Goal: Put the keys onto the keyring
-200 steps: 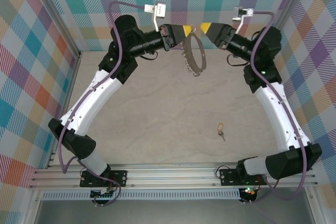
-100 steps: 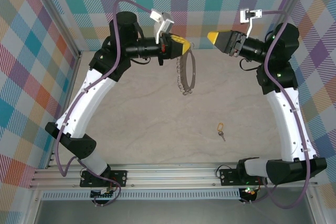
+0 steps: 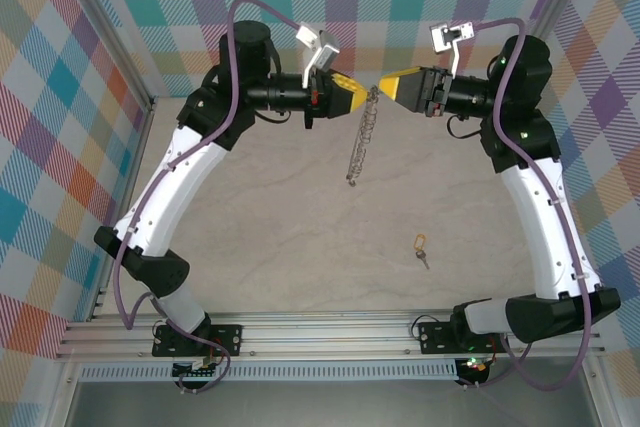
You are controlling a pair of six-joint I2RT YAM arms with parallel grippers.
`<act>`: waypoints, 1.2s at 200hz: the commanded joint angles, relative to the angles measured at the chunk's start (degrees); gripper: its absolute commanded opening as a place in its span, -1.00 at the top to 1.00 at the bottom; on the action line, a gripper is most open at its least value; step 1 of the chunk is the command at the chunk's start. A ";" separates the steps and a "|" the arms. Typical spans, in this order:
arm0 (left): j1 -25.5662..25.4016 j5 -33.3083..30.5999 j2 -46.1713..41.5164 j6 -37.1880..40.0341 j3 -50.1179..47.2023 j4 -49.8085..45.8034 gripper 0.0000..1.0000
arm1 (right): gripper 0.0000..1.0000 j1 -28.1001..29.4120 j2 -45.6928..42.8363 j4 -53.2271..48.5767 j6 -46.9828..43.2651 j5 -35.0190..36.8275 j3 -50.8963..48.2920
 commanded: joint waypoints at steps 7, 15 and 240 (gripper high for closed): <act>-0.59 2.41 0.30 0.44 3.00 0.79 1.00 | 0.27 0.99 0.35 -0.30 -1.68 -1.47 0.81; -0.59 2.41 0.39 0.23 3.12 0.88 1.00 | 0.28 1.20 0.49 -0.22 -1.67 -1.36 0.55; -0.59 -0.79 1.54 -0.90 5.41 0.45 0.94 | 1.00 2.17 -1.43 -0.50 -3.10 1.14 -3.27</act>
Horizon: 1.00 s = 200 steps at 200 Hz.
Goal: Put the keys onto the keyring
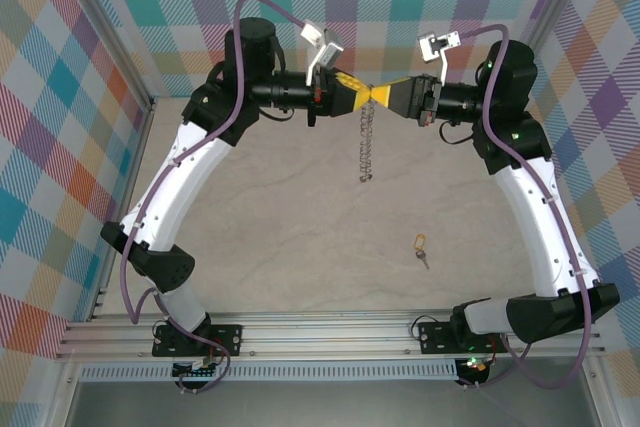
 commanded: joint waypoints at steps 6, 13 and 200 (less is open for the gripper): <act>-0.44 -2.79 -0.85 -0.80 2.57 1.50 0.83 | 1.00 0.40 -1.42 1.36 -0.41 1.90 -1.08; -0.44 -4.38 -1.13 -0.81 2.55 0.81 0.74 | 1.00 0.40 -1.85 2.34 -0.15 2.86 -1.52; 0.26 -12.10 -5.32 -40.21 -15.16 37.51 0.19 | 1.00 0.40 -2.14 30.94 17.29 17.86 -6.47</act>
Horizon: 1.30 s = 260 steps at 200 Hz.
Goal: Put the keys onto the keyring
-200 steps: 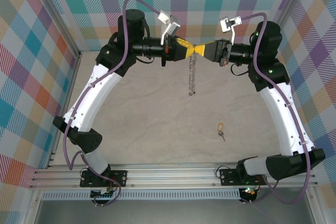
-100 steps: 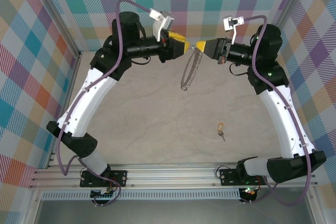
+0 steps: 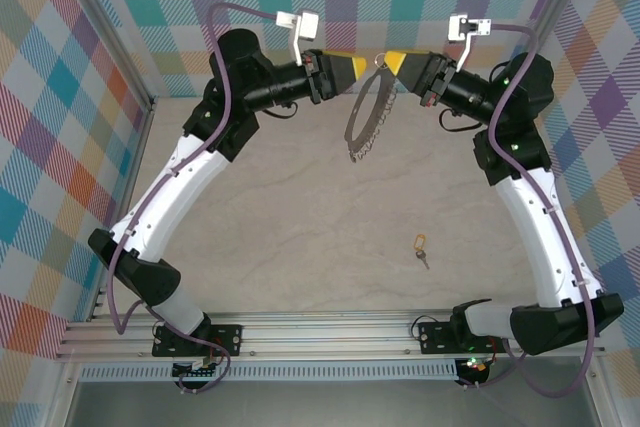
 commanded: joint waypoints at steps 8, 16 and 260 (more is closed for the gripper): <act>0.28 2.81 1.29 -7.56 -0.13 11.14 0.20 | 1.00 0.33 1.34 9.18 5.37 1.63 -1.03; 0.20 3.22 1.68 -8.36 0.08 11.98 0.20 | 1.00 0.35 1.66 10.11 6.26 1.72 -1.22; -0.06 1.57 5.96 -9.39 2.43 13.31 0.33 | 1.00 0.33 2.54 15.88 11.19 1.49 -4.57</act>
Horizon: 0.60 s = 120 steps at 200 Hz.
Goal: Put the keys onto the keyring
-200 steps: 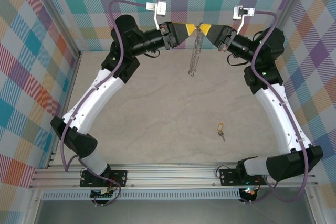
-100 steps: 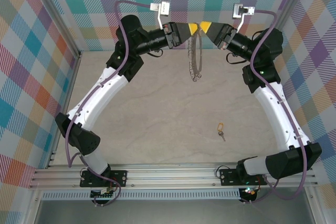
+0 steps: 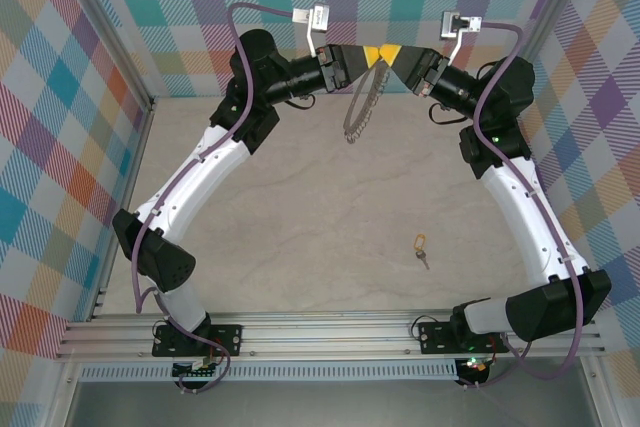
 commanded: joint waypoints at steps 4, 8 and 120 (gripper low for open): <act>-0.08 -0.73 -0.64 0.97 1.97 1.24 0.33 | 1.00 0.33 -1.14 3.83 0.16 0.04 -0.34; -0.03 -0.81 -0.65 0.94 1.98 1.20 0.33 | 1.00 0.31 -1.14 3.82 0.22 0.09 -0.33; 0.79 -6.13 -4.43 0.93 -3.61 3.90 0.28 | 1.00 0.33 -2.45 2.72 -0.75 1.09 -1.34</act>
